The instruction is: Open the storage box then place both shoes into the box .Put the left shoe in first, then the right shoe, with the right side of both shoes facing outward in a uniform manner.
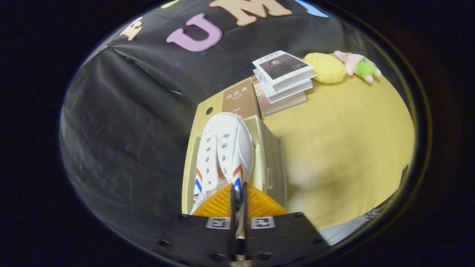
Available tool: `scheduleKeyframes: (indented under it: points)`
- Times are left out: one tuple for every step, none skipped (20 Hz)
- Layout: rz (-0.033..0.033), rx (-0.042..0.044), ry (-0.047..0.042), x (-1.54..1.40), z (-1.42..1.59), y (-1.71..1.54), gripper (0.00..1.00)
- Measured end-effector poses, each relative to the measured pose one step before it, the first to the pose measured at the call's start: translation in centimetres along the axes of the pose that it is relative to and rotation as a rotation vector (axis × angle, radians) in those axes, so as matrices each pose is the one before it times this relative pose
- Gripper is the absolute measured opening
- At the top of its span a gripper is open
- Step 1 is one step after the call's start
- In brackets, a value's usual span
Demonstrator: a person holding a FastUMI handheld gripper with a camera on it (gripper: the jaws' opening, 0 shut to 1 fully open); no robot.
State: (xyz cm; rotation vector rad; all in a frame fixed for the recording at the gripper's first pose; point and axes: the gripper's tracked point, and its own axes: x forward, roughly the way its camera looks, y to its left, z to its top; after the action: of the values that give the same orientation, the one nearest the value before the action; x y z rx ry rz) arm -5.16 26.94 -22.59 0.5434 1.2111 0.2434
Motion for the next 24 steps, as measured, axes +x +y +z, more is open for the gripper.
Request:
scheduleKeyframes:
  points:
    - [0.02718,0.03490,-0.02312,-0.035,0.762,0.409,0.39]
    - [0.01599,0.01589,-0.02519,-0.465,0.781,0.150,0.47]
    - [-0.01165,-0.00061,-0.02011,-0.264,0.675,-0.651,0.56]
    - [-0.02209,-0.01017,-0.01384,-0.576,0.430,-0.918,0.65]
    - [-0.00711,-0.01068,-0.01112,-0.091,0.297,-0.388,0.73]
    - [0.00273,-0.00941,-0.01237,-0.319,0.021,-0.092,0.82]
    - [0.00671,-0.01510,-0.01490,-0.414,0.228,-0.120,0.91]
    - [0.00332,-0.01983,-0.01700,-0.536,0.167,-0.100,0.99]
    - [-0.00197,-0.02524,-0.01508,-0.500,0.295,-0.237,0.99]
    - [-0.00732,-0.03330,-0.01385,-0.614,0.112,-0.366,0.99]
    - [-0.00896,-0.03819,-0.01925,-0.643,0.363,-0.441,0.99]
    - [-0.00514,-0.03631,-0.02467,-0.710,0.549,-0.314,0.99]
    - [-0.00528,-0.03354,-0.02870,-0.825,0.540,-0.390,0.99]
    - [-0.00521,-0.03025,-0.03120,-0.846,0.630,-0.359,0.99]
    - [-0.00485,-0.02799,-0.03331,-0.820,0.819,-0.382,0.99]
    - [-0.01033,-0.02059,-0.03700,-0.921,0.902,-0.600,1.00]
    - [-0.00261,-0.01312,-0.03319,-0.802,0.778,-0.392,1.00]
    - [-0.00149,-0.00964,-0.03447,-0.637,0.733,-0.401,1.00]
    - [-0.00512,-0.00577,-0.03329,-0.697,0.762,-0.597,1.00]
    - [-0.00526,-0.00751,-0.03002,-0.648,0.628,-0.673,1.00]
    - [-0.00823,-0.00960,-0.03057,-0.555,0.655,-0.601,1.00]
    - [-0.01020,-0.01405,-0.02945,-0.628,0.671,-0.750,1.00]
    - [-0.01365,-0.01767,-0.02918,-0.605,0.696,-0.758,1.00]
    - [-0.01741,-0.01912,-0.03209,-0.600,0.818,-0.906,1.00]
